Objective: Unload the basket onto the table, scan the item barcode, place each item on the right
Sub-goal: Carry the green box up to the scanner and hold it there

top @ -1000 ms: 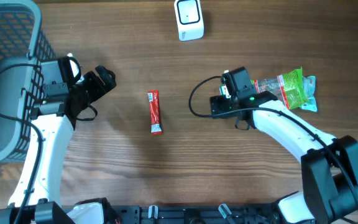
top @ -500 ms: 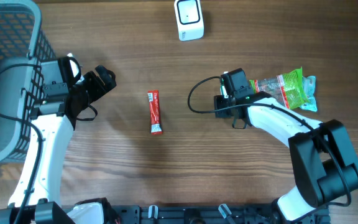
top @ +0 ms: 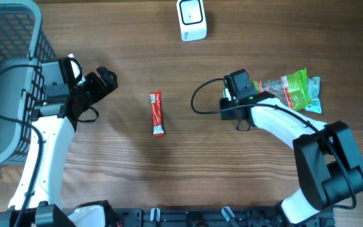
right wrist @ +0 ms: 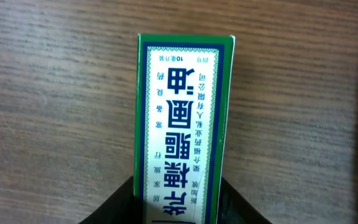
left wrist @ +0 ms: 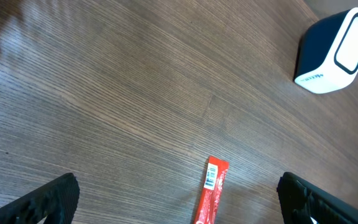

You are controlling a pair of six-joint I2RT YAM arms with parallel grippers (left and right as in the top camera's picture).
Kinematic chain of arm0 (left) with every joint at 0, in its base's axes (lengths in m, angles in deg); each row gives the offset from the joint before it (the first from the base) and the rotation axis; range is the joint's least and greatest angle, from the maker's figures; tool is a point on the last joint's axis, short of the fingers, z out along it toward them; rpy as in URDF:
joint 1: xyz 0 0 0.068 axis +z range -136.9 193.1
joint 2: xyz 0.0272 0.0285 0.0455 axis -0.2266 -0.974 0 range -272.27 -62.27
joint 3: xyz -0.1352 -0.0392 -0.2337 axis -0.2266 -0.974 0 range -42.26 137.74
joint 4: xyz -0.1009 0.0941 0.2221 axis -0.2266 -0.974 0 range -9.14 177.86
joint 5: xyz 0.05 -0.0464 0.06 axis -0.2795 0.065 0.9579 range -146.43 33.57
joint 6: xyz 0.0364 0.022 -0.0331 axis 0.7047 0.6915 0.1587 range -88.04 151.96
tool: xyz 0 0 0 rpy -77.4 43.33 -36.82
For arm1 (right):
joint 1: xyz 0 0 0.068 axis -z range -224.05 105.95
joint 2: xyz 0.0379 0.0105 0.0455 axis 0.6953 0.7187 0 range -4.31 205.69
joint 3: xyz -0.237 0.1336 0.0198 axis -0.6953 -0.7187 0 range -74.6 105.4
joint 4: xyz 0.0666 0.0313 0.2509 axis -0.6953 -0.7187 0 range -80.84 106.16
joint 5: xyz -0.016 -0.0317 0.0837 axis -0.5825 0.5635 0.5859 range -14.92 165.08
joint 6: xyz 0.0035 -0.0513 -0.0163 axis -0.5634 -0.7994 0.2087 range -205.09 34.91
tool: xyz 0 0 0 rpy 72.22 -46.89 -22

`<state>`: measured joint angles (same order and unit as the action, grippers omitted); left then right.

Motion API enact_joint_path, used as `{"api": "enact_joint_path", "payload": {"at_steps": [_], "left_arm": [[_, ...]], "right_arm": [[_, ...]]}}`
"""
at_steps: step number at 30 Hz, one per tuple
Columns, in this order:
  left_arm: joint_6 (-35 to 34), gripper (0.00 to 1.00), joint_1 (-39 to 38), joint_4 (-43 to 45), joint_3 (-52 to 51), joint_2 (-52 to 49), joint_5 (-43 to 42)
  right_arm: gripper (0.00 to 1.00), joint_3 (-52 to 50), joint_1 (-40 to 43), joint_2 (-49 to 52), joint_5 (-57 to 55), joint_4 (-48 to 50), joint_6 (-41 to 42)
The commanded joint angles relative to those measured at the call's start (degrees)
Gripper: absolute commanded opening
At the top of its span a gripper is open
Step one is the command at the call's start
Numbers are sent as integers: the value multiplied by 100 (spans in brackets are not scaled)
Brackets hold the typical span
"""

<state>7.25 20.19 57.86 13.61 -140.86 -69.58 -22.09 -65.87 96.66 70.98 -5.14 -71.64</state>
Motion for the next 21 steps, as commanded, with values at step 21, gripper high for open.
{"api": "enact_joint_path", "payload": {"at_steps": [21], "left_arm": [[50, 100, 17, 13, -4, -35, -24]], "right_arm": [[32, 5836, 13, -479, 2680, -4557, -2]]}}
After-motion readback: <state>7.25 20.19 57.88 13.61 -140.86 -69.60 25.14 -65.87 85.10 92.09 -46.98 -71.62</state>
